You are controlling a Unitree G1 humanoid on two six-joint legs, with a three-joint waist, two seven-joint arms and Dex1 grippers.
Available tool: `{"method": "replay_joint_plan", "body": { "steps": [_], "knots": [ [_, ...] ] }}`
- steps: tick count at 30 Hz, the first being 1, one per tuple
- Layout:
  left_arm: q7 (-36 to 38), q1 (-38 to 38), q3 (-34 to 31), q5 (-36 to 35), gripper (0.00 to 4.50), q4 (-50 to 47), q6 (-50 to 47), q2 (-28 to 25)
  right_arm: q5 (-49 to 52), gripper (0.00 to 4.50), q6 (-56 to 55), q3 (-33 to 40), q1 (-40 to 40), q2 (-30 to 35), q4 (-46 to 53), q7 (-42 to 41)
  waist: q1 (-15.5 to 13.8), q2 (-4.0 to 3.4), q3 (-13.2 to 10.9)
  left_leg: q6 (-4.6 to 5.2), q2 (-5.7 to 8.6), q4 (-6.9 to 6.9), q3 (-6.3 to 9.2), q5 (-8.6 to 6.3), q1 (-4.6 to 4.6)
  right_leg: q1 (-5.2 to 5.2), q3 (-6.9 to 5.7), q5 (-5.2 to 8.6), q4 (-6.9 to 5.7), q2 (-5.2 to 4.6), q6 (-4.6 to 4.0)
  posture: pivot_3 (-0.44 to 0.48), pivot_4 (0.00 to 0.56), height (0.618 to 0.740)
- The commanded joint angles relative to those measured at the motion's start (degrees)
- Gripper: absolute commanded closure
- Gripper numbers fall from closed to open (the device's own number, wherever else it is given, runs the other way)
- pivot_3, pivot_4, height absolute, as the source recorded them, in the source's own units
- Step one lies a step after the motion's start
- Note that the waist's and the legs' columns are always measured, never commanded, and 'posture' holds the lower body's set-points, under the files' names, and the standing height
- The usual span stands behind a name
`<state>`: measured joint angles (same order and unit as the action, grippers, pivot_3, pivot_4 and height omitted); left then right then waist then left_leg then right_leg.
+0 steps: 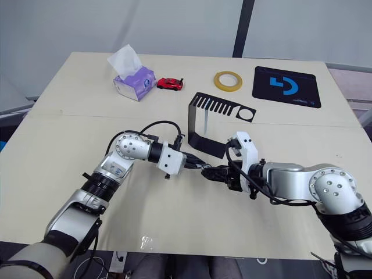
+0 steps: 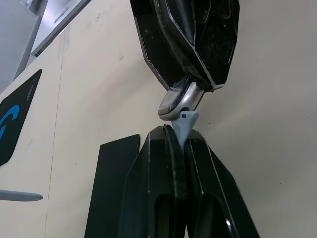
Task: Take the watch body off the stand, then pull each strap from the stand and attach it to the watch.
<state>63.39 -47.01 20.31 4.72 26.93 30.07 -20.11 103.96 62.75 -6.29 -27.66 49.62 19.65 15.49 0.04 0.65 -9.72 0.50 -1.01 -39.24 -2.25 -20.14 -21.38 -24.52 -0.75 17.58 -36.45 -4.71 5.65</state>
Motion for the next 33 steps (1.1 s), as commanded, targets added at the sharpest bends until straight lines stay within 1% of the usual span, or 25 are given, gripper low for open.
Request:
{"method": "replay_joint_plan", "body": {
  "steps": [1,7,18,33],
  "knots": [
    [-0.39,-1.76,0.69,-0.83,4.50,-1.69,0.92,1.82,3.77,2.91,-1.15,-0.26,-1.46,-1.48,3.47,-1.17,-0.01,0.00,0.00,0.00,0.00,0.00,0.00,0.00,0.00,0.00,0.00,0.00,0.00,0.00,0.00,0.000,0.150,0.738],
    [-0.48,-1.89,0.66,-0.75,4.50,-1.24,1.40,1.94,6.07,2.91,-1.97,-0.30,-1.30,-1.95,3.54,-0.44,0.01,0.00,0.00,0.00,0.00,0.00,0.00,0.00,0.00,0.00,0.00,0.00,0.00,-0.01,0.00,0.000,0.150,0.738],
    [-0.51,-2.27,0.62,-0.90,4.50,-0.98,1.77,2.31,4.60,2.91,-1.58,-0.31,-0.81,-1.81,3.62,-0.58,0.00,0.00,0.00,0.00,0.00,0.00,0.00,0.00,0.00,0.00,-0.01,0.00,0.00,-0.01,0.00,0.000,0.150,0.738],
    [1.15,-1.66,-0.41,-2.79,4.50,-3.39,1.40,1.29,1.71,2.91,-1.20,1.03,1.06,-0.87,2.02,-1.97,-0.01,0.00,0.00,0.00,0.00,0.00,0.00,0.00,0.00,0.00,-0.01,0.00,0.00,-0.01,0.00,0.000,0.150,0.738]
  ]
}}
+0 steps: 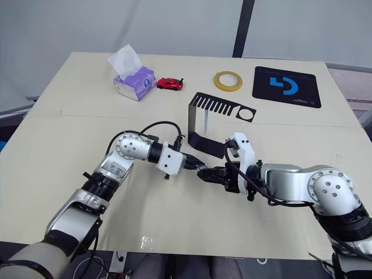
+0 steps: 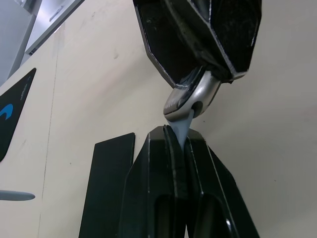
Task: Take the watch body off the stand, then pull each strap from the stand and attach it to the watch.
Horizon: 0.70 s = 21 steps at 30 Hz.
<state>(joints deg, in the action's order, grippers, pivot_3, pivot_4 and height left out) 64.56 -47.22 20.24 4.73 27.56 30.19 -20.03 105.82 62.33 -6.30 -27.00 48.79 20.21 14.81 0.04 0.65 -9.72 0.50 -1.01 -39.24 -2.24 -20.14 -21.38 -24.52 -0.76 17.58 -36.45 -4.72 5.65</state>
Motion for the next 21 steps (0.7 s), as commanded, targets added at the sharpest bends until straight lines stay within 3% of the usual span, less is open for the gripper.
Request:
{"method": "replay_joint_plan", "body": {
  "steps": [1,21],
  "knots": [
    [0.00,-1.45,-0.41,-2.87,4.50,-4.18,1.21,1.19,-0.42,2.91,-0.72,1.13,0.55,0.05,1.31,-1.50,-0.02,0.00,0.00,0.00,0.00,0.00,0.00,0.00,0.00,0.00,0.00,0.00,0.00,0.00,0.00,0.000,0.150,0.738],
    [-0.07,-1.24,-0.54,-3.55,4.50,-5.57,0.73,1.68,-2.20,2.91,-0.66,2.41,1.78,0.33,-0.01,-3.04,-0.01,0.00,0.00,0.00,0.00,0.00,0.00,0.00,0.00,0.00,-0.01,0.00,0.00,0.00,0.00,0.000,0.150,0.738]
  ]
}}
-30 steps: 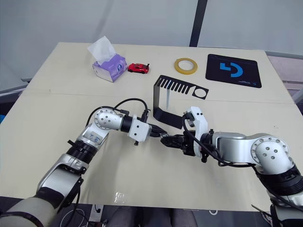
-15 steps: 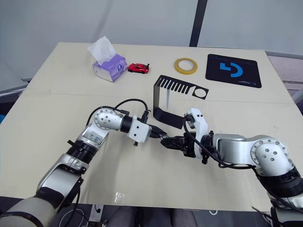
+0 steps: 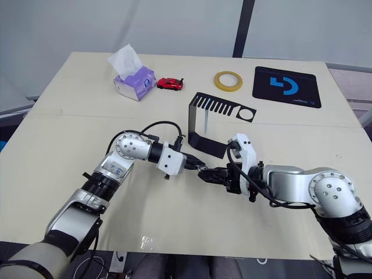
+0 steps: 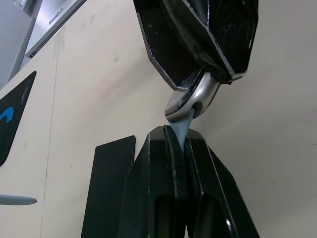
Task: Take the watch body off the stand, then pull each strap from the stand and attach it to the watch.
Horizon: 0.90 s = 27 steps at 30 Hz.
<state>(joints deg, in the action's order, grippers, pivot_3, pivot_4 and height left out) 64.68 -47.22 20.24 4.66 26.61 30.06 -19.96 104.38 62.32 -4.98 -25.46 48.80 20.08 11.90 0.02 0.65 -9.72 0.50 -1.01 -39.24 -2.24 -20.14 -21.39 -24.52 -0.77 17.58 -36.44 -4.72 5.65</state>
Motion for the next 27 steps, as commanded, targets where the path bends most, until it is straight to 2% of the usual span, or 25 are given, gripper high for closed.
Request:
{"method": "replay_joint_plan", "body": {
  "steps": [1,27],
  "knots": [
    [-0.21,-1.25,-0.53,-3.47,4.50,-4.65,0.82,1.63,-0.76,2.91,-0.59,1.15,0.24,0.30,0.12,-0.17,0.01,0.00,0.00,0.00,0.00,0.00,0.00,0.00,0.00,0.00,0.00,0.00,0.00,0.00,0.00,0.000,0.150,0.738],
    [-0.49,-0.98,-0.69,-3.81,4.50,-5.86,0.03,1.92,-2.88,2.91,0.10,1.66,0.94,0.50,-0.58,-1.51,-0.01,0.00,0.00,0.00,0.00,0.00,0.00,0.00,0.00,0.00,0.00,0.00,0.00,0.01,0.00,0.000,0.150,0.738]
  ]
}}
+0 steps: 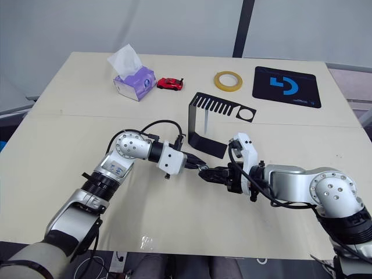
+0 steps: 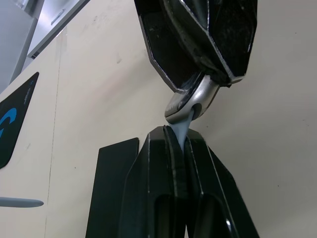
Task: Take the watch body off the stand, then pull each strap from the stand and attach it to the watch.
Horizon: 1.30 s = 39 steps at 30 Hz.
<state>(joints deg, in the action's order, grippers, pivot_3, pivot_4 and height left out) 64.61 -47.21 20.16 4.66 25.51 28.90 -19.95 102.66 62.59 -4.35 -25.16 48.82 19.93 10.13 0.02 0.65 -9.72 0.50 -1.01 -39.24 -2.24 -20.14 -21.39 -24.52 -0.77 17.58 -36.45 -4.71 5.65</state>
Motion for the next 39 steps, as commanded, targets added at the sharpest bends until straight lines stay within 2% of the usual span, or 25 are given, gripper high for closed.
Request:
{"method": "replay_joint_plan", "body": {
  "steps": [1,7,8,10,16,17,20,23,27,33,39],
  "knots": [
    [-0.41,-0.99,-0.61,-3.84,4.50,-4.74,1.19,1.93,-1.19,2.91,-0.19,1.08,0.69,0.49,-0.42,0.27,-0.01,0.00,0.00,0.00,0.00,0.00,0.00,0.00,0.00,0.00,0.00,0.00,0.00,0.00,0.00,0.000,0.150,0.738],
    [1.19,-0.81,-0.60,-5.18,4.50,-5.11,-0.32,1.80,-0.98,2.91,-0.37,1.32,0.29,0.49,0.55,0.27,0.01,0.00,0.00,0.00,0.00,0.00,0.00,0.00,0.00,0.00,0.00,0.00,0.00,0.00,0.00,0.000,0.150,0.738],
    [2.03,-0.69,-0.62,-5.90,3.75,-5.44,-0.62,1.54,-0.93,2.91,-0.43,1.37,0.08,0.52,1.04,0.24,-0.01,0.00,0.00,0.00,0.00,0.00,0.00,0.00,0.00,0.00,0.00,0.00,0.00,0.00,0.00,0.000,0.150,0.738],
    [2.88,-0.21,-0.86,-6.26,3.05,-6.55,-1.85,0.34,-1.83,2.91,-0.44,1.58,-0.54,0.71,2.37,-0.14,-0.01,0.00,0.00,0.00,0.00,0.00,0.01,0.00,-0.02,0.00,0.00,0.00,0.00,-0.01,0.00,0.000,0.150,0.738],
    [5.15,1.93,-2.79,-7.95,0.29,-10.36,-6.64,-6.27,-8.96,2.91,1.05,2.07,-1.17,3.37,7.53,-5.02,0.26,0.00,0.00,0.00,-0.06,0.00,0.02,0.00,0.00,-0.01,0.04,0.00,0.01,0.06,-0.01,0.000,0.150,0.738],
    [5.37,2.19,-3.32,-8.88,0.04,-11.44,-8.78,-7.22,-11.96,2.91,1.11,1.88,-1.34,4.34,8.85,-7.04,0.23,0.00,0.00,-0.01,-0.07,0.00,0.01,0.00,0.00,-0.02,0.05,0.00,0.01,0.07,-0.01,0.000,0.150,0.738],
    [6.86,3.08,-4.87,-12.84,0.04,-15.31,-16.96,-9.22,-21.29,2.91,0.57,0.82,-2.05,7.16,12.37,-13.72,0.04,-0.01,0.00,0.00,-0.05,-0.01,0.02,0.00,0.00,-0.01,0.04,0.00,0.01,0.05,-0.01,0.000,0.150,0.738],
    [9.27,4.36,-6.35,-17.35,0.04,-19.88,-25.97,-11.73,-41.62,2.91,-8.19,-3.62,-0.73,14.90,20.27,-27.10,-0.17,-0.06,-0.03,0.04,0.04,-0.01,0.11,-0.02,-0.10,-0.05,0.00,0.00,0.03,0.04,-0.01,0.000,0.150,0.738],
    [10.24,4.77,-7.68,-20.90,0.04,-22.84,-31.76,-12.40,-56.03,2.91,-18.80,-5.06,3.58,18.82,22.84,-38.26,-0.16,-0.05,-0.03,0.10,0.09,-0.01,0.12,-0.07,-0.11,0.00,-0.06,-0.01,0.15,0.19,0.01,0.000,0.150,0.738],
    [11.53,4.92,-8.02,-21.31,0.04,-24.19,-31.35,-12.81,-69.61,2.91,-28.87,-5.13,8.34,18.98,23.06,-47.40,-0.01,-0.05,-0.03,0.10,0.17,-0.06,0.06,-0.06,-0.09,0.00,-0.06,-0.04,0.10,0.24,0.08,0.000,0.150,0.738],
    [11.61,5.30,-8.14,-21.39,0.04,-24.08,-30.55,-12.62,-75.99,2.91,-31.62,-4.00,10.17,16.84,22.37,-50.44,0.02,-0.05,-0.03,0.08,0.16,-0.06,0.00,-0.05,-0.03,-0.01,-0.08,-0.04,0.03,0.26,0.08,0.000,0.150,0.738]
  ]
}}
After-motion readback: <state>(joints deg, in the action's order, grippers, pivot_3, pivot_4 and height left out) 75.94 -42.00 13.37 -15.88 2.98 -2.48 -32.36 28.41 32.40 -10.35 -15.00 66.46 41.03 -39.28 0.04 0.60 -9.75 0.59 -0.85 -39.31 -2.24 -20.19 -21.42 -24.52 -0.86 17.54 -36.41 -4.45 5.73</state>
